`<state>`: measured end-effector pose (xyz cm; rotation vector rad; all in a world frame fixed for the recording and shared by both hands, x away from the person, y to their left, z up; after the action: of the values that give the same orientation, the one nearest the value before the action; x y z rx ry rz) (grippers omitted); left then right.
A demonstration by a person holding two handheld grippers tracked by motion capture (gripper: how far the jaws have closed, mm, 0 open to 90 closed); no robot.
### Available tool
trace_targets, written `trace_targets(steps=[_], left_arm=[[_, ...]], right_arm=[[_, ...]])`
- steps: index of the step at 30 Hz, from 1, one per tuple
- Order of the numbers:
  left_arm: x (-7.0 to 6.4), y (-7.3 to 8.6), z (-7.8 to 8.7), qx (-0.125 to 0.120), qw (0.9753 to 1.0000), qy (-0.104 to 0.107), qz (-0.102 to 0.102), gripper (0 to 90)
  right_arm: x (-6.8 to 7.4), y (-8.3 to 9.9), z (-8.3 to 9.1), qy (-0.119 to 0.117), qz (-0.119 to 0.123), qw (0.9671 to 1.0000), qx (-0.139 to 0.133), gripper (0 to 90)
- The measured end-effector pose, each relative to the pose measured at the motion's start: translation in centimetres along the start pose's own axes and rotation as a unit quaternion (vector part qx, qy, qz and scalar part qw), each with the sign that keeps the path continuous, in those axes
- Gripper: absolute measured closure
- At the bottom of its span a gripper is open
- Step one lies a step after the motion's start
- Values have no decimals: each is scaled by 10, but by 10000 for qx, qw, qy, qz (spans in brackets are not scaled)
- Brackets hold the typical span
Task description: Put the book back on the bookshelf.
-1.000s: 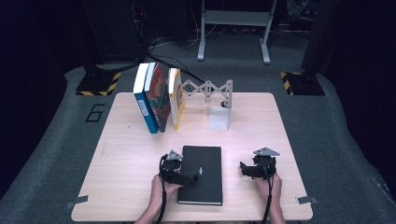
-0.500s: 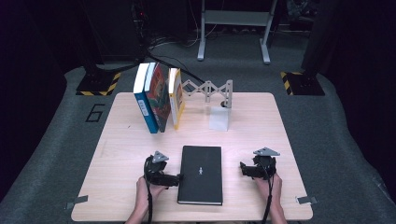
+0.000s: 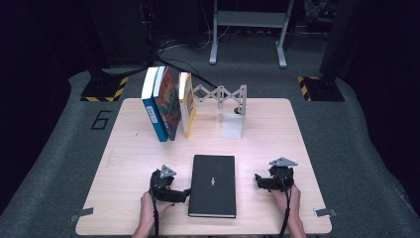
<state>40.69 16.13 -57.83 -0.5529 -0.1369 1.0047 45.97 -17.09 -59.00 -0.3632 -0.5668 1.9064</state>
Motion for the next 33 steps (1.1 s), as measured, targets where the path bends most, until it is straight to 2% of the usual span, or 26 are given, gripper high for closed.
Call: trace_targets(steps=[4, 5, 14, 16, 17, 18, 19, 20, 23, 25, 27, 28, 30, 32, 33], left_arm=[[0, -1, 0, -10, 10000, 13, 36, 72], [-1, 0, 0, 14, 10000, 1, -19, 72], [-15, -11, -9, -34, 9999, 84, -73, 66], [-15, -12, -9, 5, 9999, 38, -110, 67], [-16, -14, -9, -49, 9999, 21, -101, 67], [-16, -14, -9, -14, 9999, 34, -107, 68], [-17, -15, -10, -34, 9999, 37, -101, 68], [-18, -16, -10, -73, 9999, 24, -89, 68], [-21, -18, -12, -53, 9999, 71, -107, 68], [-24, -20, -14, -63, 9999, 87, -111, 67], [-27, -22, -15, -51, 9998, 84, -152, 67], [-30, -24, -17, -44, 9998, 98, -179, 66], [-31, -25, -18, -29, 9997, 98, -199, 64], [-33, -28, -20, -90, 9998, 110, -168, 64], [-33, -28, -20, -26, 9997, 117, -223, 63]], right_arm=[[0, 0, 0, -9, -2, 10000, -13, 74], [0, 0, 0, -9, -2, 10000, -13, 74], [-1, 0, 1, -71, 5, 10000, -24, 86], [-1, 0, 5, -422, -196, 9989, -82, 95], [-1, 0, 5, -422, -196, 9989, -82, 95], [0, 0, 9, -714, -318, 9969, -84, 95], [2, -1, 13, -823, -366, 9959, -113, 100], [2, -1, 13, -823, -366, 9959, -113, 100], [17, -8, 27, -1054, -272, 9938, -211, 126], [28, -14, 32, -1213, -80, 9923, -217, 137], [45, -18, 33, -1446, 104, 9894, -101, 148], [58, -21, 32, -1575, 237, 9872, -3, 173], [68, -24, 30, -1639, 354, 9858, 88, 202], [70, -25, 29, -1644, 423, 9854, 117, 225], [73, -25, 28, -1686, 425, 9846, 192, 238]])
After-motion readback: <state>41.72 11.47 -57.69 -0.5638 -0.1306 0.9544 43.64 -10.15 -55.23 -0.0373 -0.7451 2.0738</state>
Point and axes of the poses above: each handheld gripper's, and its own axes: z roughly backward along the jaws, y roughly out of its underside, x roughly to its left, the point moved 9 cm from there along -z, roughly forward along the jaws, and after that the axes turned 14 degrees about x, right-handed, at the moved point
